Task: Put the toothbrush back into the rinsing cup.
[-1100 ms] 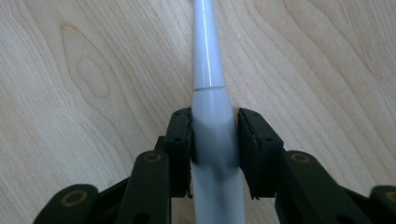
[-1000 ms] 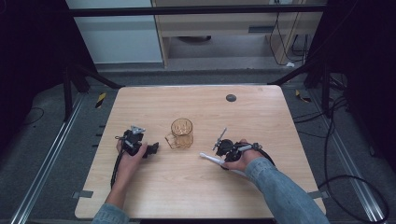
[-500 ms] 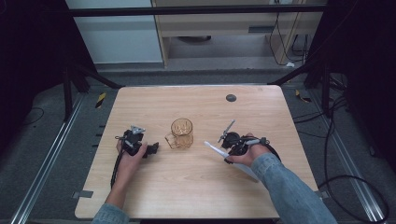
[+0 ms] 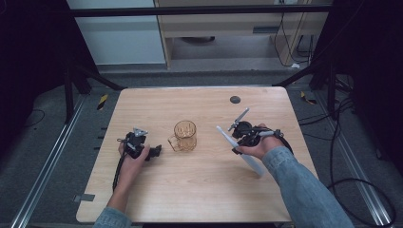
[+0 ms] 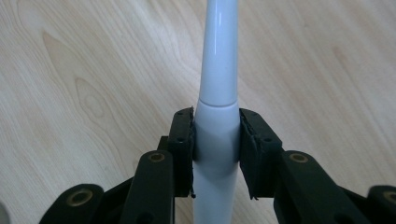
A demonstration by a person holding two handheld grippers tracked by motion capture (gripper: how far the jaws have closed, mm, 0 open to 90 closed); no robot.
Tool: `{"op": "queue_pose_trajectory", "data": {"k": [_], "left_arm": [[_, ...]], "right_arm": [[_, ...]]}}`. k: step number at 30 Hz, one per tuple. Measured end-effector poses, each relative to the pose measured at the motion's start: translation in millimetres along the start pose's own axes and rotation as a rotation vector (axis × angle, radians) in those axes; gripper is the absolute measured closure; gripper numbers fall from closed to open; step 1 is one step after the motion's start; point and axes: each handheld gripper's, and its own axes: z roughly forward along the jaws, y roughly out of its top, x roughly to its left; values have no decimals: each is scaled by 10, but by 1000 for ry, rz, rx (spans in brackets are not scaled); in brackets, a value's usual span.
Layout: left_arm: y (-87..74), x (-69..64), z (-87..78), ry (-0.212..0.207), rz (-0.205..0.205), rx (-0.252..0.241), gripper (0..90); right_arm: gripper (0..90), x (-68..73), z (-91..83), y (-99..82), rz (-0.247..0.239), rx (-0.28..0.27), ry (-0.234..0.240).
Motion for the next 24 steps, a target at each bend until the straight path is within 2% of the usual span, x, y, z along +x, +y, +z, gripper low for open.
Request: {"op": "queue_pose_trajectory", "data": {"k": [14, 19, 24], "left_arm": [[-3, -2, -2, 1, -2, -2, 0], [-3, -2, -2, 1, -1, -2, 0], [-2, -2, -1, 0, -2, -2, 0]], "right_arm": [[676, -143, -265, 268, 37, -114, -38], [676, -184, -245, 303, 72, -160, -43], [676, -199, -188, 333, 91, -179, -55]]}}
